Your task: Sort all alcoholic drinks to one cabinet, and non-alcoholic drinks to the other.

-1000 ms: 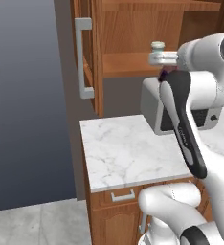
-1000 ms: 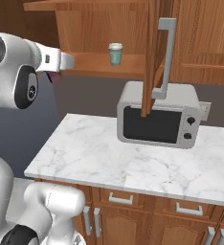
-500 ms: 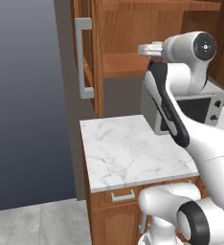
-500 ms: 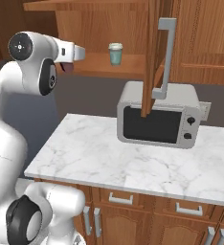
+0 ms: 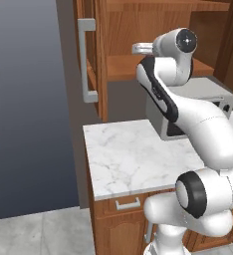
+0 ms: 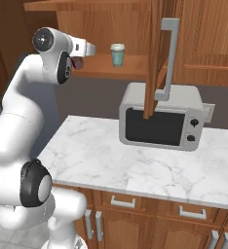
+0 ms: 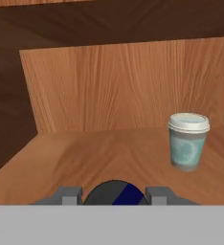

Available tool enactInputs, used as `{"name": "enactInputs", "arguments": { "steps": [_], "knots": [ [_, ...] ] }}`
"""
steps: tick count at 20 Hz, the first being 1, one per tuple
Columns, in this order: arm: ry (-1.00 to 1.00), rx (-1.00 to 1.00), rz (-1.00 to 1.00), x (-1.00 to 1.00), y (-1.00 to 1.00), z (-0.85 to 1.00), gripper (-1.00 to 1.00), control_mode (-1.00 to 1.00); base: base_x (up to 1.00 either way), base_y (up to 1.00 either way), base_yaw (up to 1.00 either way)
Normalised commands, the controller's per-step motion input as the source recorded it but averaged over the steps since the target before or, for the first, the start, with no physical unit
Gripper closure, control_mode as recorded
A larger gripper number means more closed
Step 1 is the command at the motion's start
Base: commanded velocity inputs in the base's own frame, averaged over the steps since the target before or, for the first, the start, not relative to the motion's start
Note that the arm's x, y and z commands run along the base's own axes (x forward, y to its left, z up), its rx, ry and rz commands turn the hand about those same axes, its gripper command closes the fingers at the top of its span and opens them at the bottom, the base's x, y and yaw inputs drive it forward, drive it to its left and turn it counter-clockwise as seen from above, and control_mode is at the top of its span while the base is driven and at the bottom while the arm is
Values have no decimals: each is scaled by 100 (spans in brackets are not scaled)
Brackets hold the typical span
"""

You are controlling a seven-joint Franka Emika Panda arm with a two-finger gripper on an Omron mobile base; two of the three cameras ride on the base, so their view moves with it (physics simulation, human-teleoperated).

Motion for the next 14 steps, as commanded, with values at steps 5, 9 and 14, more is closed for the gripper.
{"name": "enactInputs", "arguments": {
  "steps": [5,9,14],
  "knots": [
    [1,0,0,68,17,-34,100,-100,0,0,0],
    [1,-1,2,51,12,-41,100,-100,0,0,0],
    [0,0,1,44,1,-3,100,-100,0,0,0]
  ]
}}
